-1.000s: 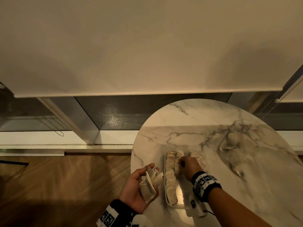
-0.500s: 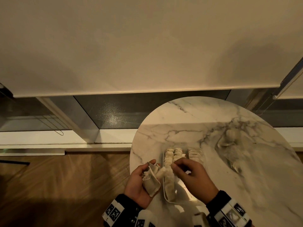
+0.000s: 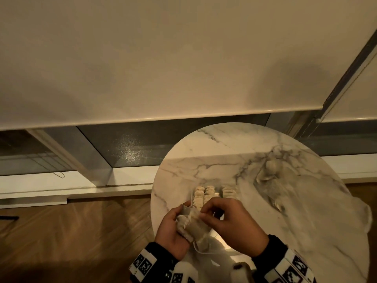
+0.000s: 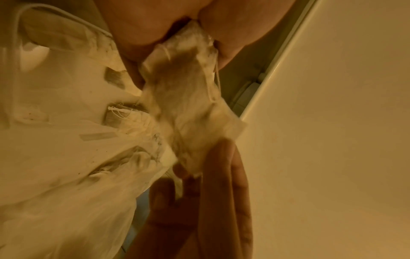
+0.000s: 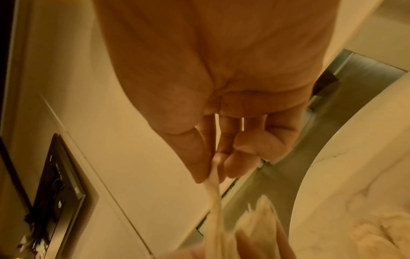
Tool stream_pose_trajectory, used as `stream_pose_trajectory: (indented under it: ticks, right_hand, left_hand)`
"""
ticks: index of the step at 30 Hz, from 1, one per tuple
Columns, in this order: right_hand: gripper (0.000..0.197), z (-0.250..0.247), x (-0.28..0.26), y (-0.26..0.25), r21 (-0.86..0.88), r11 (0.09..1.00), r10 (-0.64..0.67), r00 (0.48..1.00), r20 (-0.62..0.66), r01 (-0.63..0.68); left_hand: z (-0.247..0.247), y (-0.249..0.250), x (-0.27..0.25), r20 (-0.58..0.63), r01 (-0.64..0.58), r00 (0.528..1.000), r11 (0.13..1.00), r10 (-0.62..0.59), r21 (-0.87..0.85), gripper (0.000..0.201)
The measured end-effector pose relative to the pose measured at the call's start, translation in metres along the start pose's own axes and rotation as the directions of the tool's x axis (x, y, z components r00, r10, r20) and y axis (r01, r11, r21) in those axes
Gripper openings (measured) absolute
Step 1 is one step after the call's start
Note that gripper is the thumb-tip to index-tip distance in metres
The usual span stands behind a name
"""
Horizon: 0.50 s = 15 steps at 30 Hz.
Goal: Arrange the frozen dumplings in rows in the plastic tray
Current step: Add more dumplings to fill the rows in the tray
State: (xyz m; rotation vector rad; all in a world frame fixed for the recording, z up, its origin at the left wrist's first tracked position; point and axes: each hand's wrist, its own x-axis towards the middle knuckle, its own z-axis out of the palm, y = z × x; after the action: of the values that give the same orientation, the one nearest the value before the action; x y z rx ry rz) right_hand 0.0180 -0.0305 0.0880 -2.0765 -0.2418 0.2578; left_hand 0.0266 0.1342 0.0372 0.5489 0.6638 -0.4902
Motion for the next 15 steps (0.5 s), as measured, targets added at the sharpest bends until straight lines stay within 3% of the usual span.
stream_pose_trajectory:
  ticks: [10, 15]
  right_hand:
    - [0.007, -0.046, -0.013, 0.014, 0.139, 0.986, 0.092, 0.995, 0.028, -0.095]
    - [0.009, -0.049, -0.002, 0.041, 0.05, 0.988, 0.147, 0.988, -0.049, -0.145]
  left_hand:
    - [-0.038, 0.009, 0.019, -0.111, 0.03, 0.993, 0.995, -0.041, -0.095, 0.022]
    - [-0.05, 0.014, 0.023, -0.118, 0.057, 0.99, 0.989, -0.074, -0.14, 0.015]
